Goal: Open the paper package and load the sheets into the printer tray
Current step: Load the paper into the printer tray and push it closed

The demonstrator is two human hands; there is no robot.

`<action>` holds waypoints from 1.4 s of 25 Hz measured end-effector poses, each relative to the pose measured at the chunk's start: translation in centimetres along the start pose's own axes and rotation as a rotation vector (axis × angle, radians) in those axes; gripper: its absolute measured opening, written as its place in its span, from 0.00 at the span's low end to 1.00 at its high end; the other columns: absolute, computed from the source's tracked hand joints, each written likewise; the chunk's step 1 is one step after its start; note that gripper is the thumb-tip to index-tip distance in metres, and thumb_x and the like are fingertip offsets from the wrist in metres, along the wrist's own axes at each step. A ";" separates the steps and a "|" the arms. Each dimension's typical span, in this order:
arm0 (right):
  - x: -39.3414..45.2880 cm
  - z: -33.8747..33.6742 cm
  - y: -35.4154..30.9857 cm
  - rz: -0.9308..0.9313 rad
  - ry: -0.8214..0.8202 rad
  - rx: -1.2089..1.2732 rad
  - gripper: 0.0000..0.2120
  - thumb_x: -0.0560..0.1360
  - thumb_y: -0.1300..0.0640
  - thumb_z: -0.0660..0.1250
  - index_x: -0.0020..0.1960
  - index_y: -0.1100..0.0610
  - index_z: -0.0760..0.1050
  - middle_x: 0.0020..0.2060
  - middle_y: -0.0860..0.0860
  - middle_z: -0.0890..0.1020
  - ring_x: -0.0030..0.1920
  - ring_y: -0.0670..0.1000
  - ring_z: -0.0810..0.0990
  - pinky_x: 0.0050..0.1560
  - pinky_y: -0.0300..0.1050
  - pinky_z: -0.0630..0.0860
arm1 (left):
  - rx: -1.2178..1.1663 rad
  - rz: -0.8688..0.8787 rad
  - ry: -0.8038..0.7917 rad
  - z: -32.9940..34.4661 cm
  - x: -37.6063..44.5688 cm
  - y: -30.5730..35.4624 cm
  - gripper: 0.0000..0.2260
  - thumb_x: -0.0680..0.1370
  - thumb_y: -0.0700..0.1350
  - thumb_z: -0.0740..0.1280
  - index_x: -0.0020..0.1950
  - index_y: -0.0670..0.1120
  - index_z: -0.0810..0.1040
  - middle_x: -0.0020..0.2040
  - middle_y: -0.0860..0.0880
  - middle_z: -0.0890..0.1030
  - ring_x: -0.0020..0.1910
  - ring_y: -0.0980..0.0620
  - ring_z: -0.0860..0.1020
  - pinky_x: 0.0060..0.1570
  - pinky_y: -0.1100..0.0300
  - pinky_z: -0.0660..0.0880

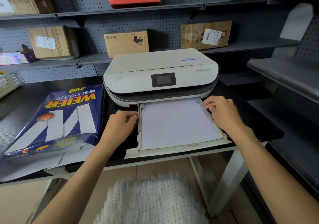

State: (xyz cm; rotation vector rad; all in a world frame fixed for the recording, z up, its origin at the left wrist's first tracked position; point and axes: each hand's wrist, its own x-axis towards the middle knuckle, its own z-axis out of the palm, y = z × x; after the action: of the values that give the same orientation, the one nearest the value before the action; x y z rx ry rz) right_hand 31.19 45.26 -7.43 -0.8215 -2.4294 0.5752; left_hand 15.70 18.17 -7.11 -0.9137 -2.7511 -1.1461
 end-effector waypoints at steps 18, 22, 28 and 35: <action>0.5 0.6 0.7 0.007 0.082 0.110 0.09 0.76 0.66 0.69 0.51 0.56 0.84 0.43 0.52 0.86 0.43 0.51 0.85 0.42 0.44 0.81 | -0.204 -0.061 -0.069 -0.1 0.4 -1.2 0.14 0.81 0.44 0.60 0.63 0.47 0.81 0.53 0.54 0.86 0.57 0.59 0.80 0.65 0.56 0.74; 0.5 0.7 0.8 0.021 0.095 0.129 0.10 0.75 0.67 0.68 0.49 0.56 0.85 0.41 0.51 0.86 0.40 0.50 0.85 0.41 0.47 0.83 | -0.232 -0.067 -0.061 0.0 0.4 -1.2 0.14 0.81 0.44 0.61 0.62 0.47 0.82 0.53 0.55 0.86 0.57 0.60 0.80 0.65 0.55 0.74; 0.6 0.8 0.7 0.046 0.093 0.159 0.08 0.76 0.65 0.69 0.51 0.58 0.85 0.43 0.52 0.87 0.42 0.50 0.85 0.36 0.34 0.74 | -0.265 -0.083 -0.071 0.0 0.5 -1.4 0.14 0.81 0.44 0.60 0.62 0.47 0.82 0.52 0.54 0.86 0.56 0.59 0.81 0.66 0.53 0.74; 0.6 0.9 0.7 0.029 0.104 0.178 0.08 0.76 0.65 0.69 0.52 0.58 0.85 0.44 0.53 0.87 0.43 0.50 0.85 0.41 0.39 0.78 | -0.294 -0.087 -0.081 0.2 0.6 -1.6 0.14 0.81 0.44 0.61 0.62 0.47 0.82 0.52 0.54 0.86 0.57 0.60 0.81 0.66 0.53 0.73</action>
State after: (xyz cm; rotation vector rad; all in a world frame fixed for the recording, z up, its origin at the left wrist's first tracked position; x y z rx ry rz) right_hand 30.54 45.96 -8.28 -0.7935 -2.2387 0.7294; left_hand 14.38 17.74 -8.10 -0.8877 -2.7565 -1.5952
